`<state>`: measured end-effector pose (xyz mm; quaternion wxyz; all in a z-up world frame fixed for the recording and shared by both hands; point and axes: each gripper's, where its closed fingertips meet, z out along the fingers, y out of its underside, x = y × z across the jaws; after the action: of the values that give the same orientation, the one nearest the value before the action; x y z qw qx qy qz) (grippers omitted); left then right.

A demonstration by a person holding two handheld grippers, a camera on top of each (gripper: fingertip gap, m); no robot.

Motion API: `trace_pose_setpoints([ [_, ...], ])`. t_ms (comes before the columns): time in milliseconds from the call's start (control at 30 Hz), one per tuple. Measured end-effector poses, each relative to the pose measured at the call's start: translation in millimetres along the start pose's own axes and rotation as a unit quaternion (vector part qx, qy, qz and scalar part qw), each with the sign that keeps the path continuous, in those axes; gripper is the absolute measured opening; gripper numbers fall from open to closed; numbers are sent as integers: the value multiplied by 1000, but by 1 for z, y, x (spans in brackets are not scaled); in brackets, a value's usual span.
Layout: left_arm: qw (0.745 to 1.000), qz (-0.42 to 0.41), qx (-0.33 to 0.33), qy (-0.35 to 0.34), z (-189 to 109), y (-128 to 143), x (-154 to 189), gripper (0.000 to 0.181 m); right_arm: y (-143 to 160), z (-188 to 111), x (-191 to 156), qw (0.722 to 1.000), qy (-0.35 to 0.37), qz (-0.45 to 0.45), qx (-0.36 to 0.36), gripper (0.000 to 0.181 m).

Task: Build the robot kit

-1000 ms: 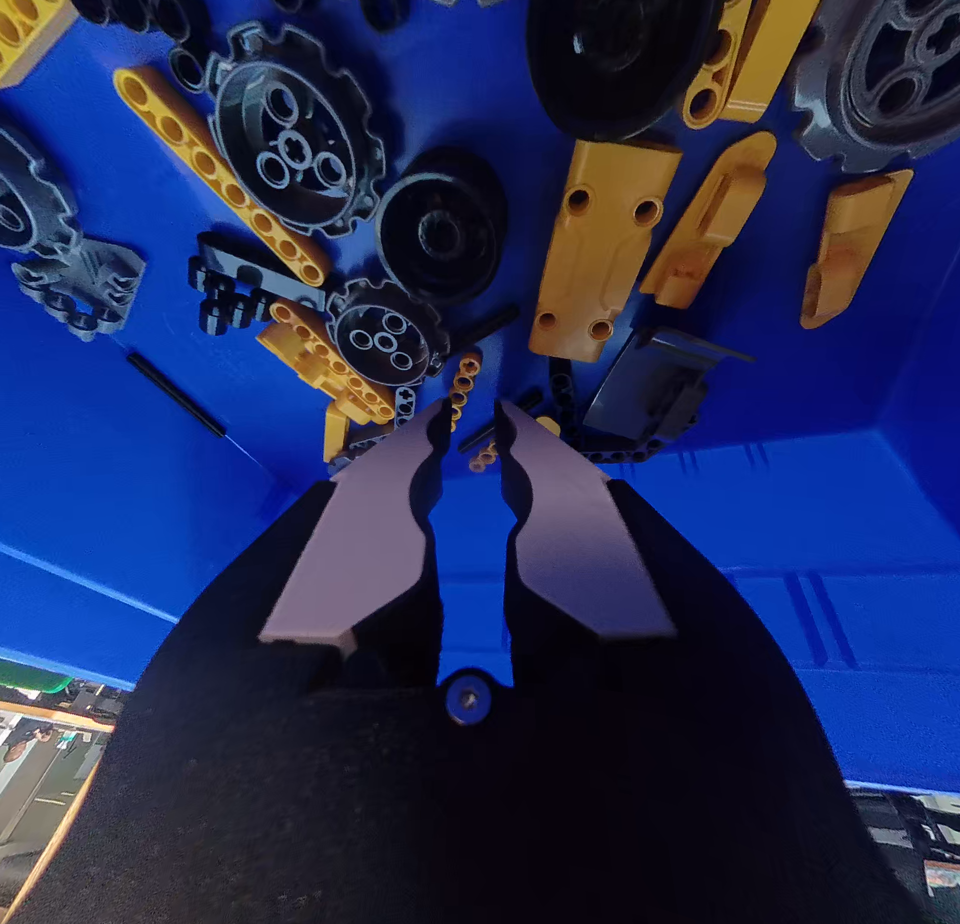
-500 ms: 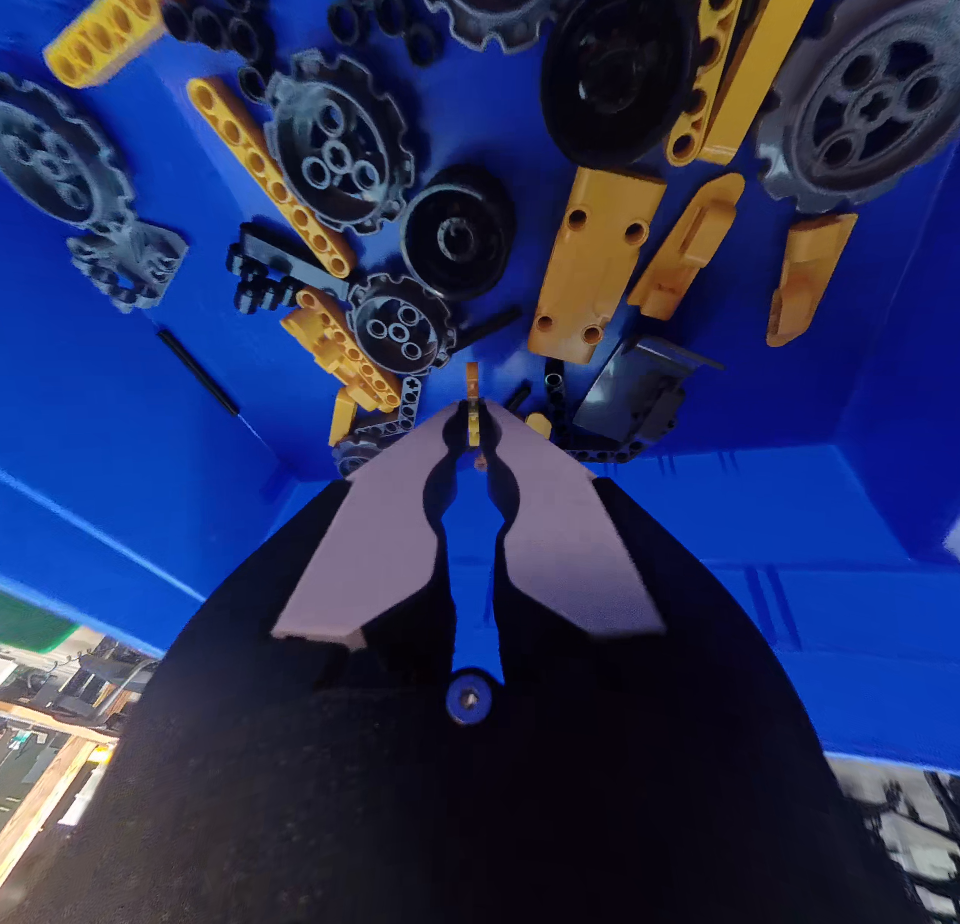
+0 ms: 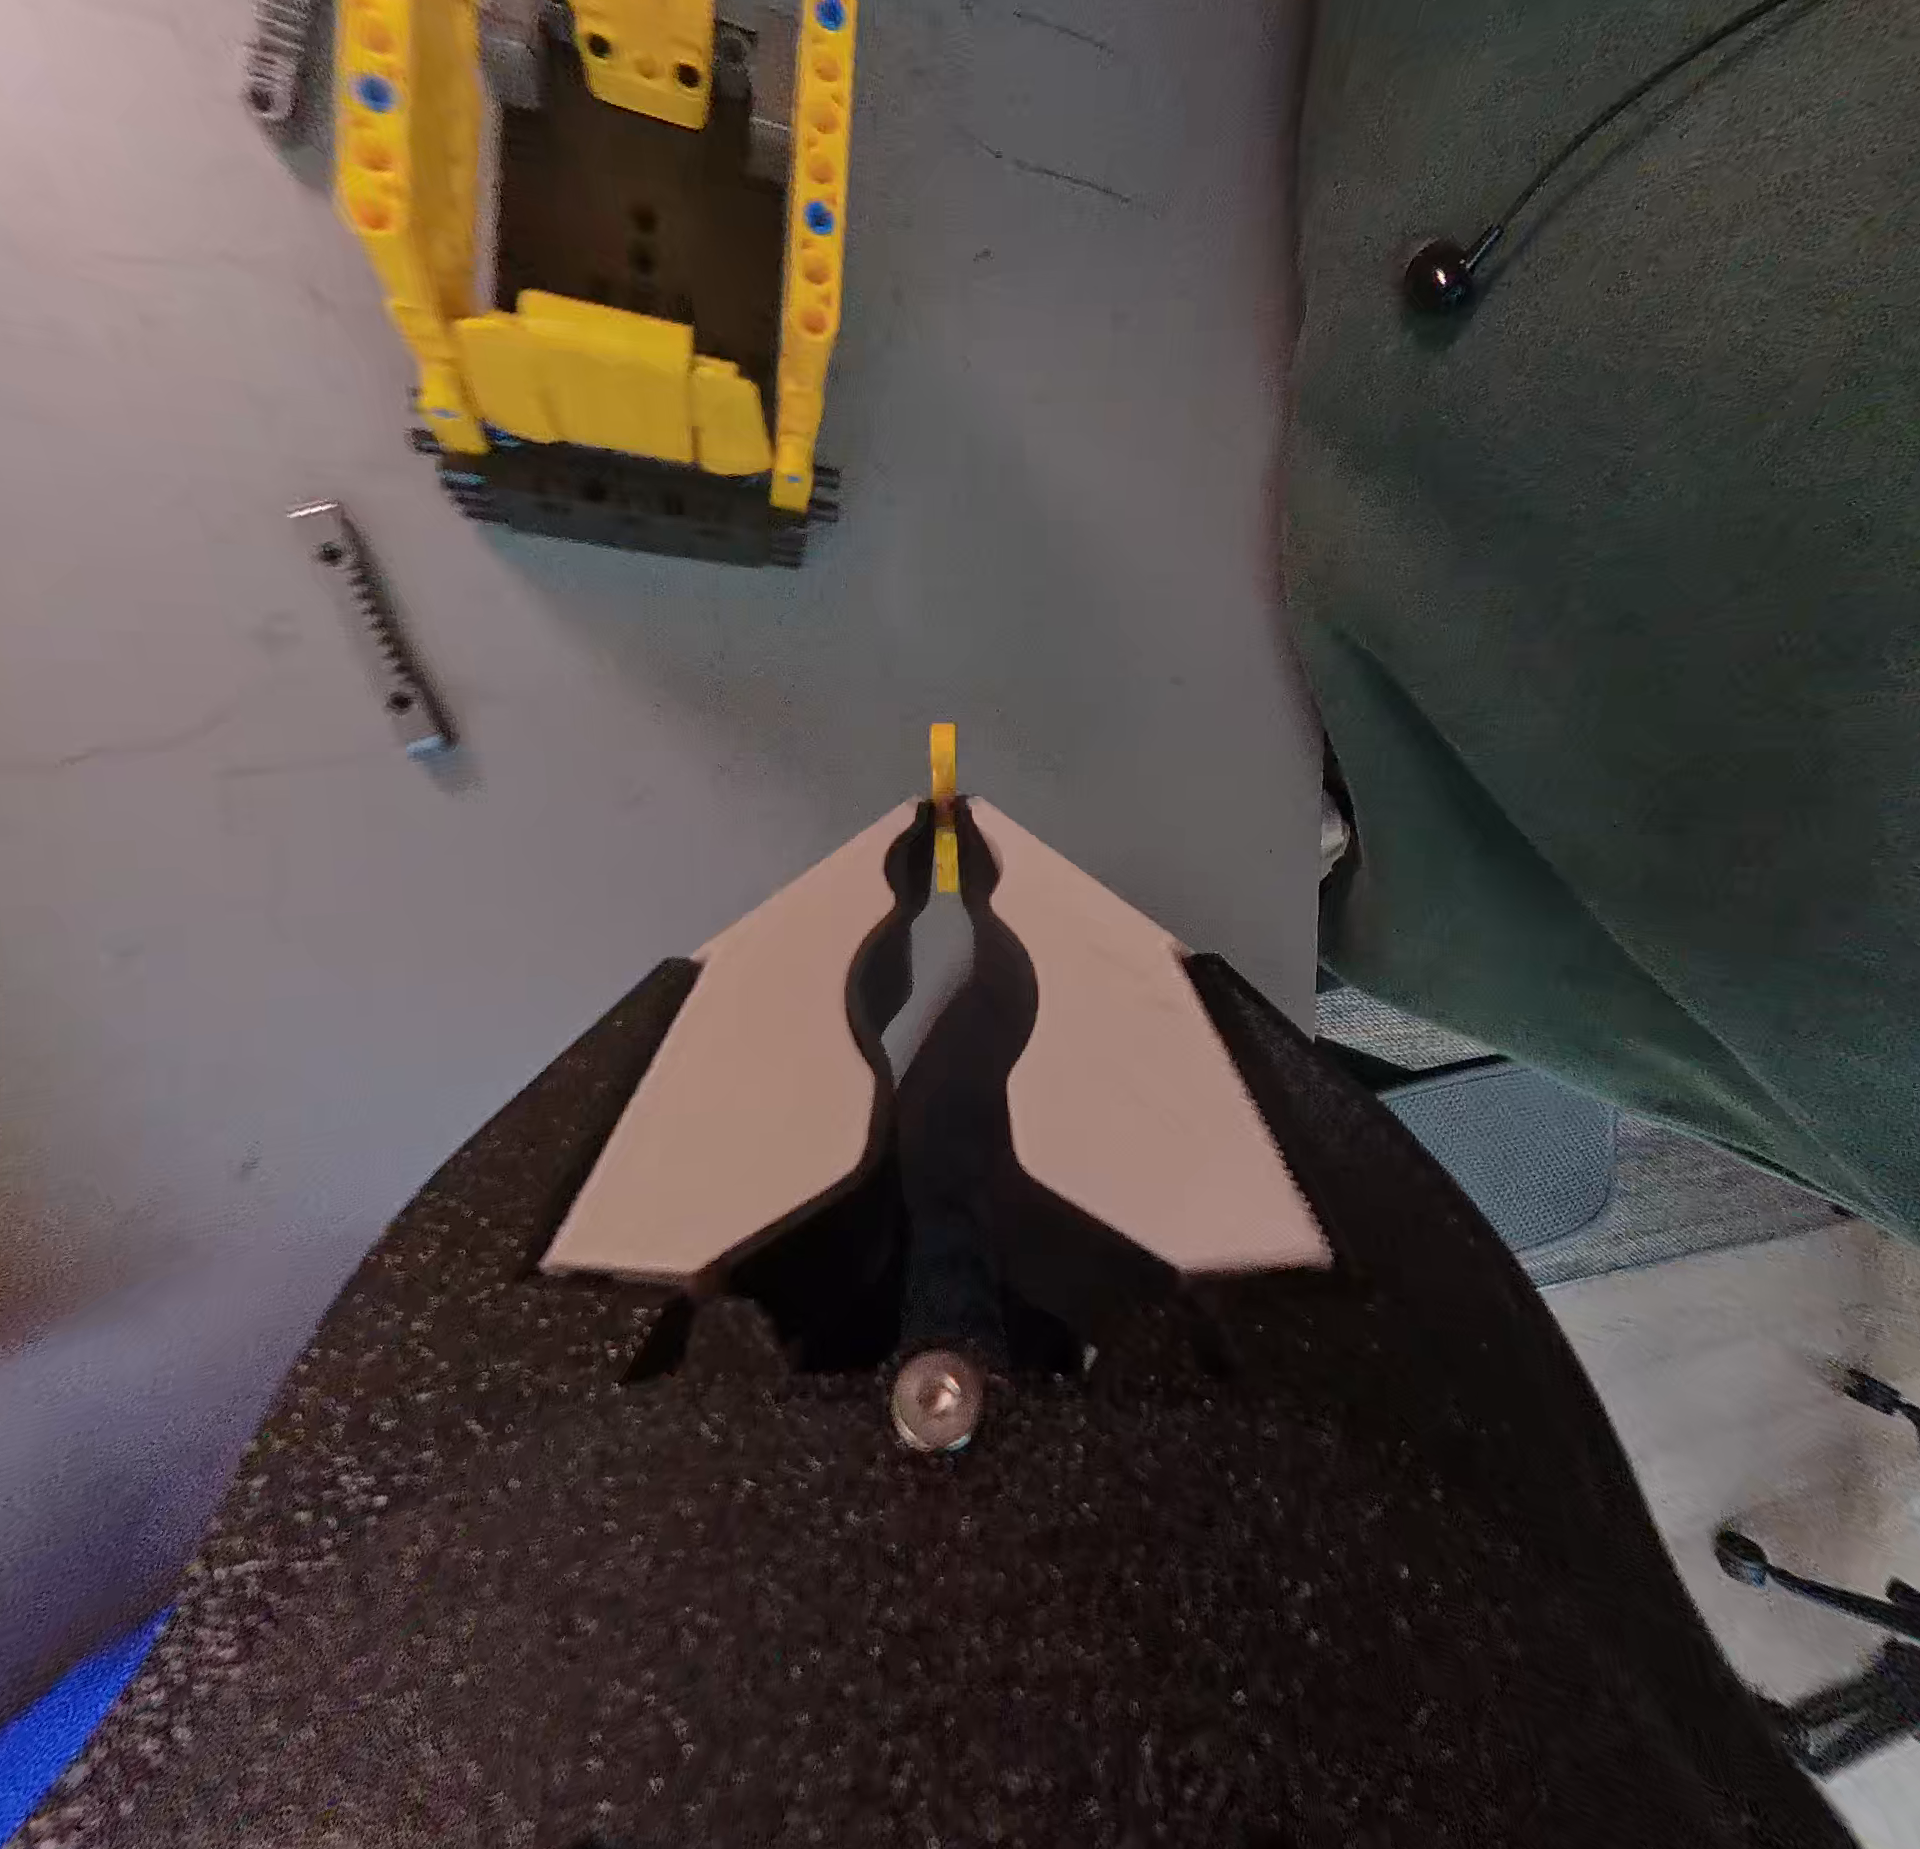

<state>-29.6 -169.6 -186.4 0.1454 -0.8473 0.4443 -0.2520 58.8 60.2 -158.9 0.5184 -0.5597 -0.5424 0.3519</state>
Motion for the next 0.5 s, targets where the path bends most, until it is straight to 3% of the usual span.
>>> trace_pose_setpoints([
  [67, 1000, 0, -15, 26, 34, -1, 3, 2, 0, -1, -1, 1000, 0, -4, 0, 32],
  [167, 999, 3, -24, 47, 63, -3, 2, 2, -1, -2, -1, 1000, 1, -9, 1, 32],
  [500, 998, 3, -10, 59, 69, -10, -6, 3, -1, -3, 2, 1000, 0, -7, 0, 32],
])
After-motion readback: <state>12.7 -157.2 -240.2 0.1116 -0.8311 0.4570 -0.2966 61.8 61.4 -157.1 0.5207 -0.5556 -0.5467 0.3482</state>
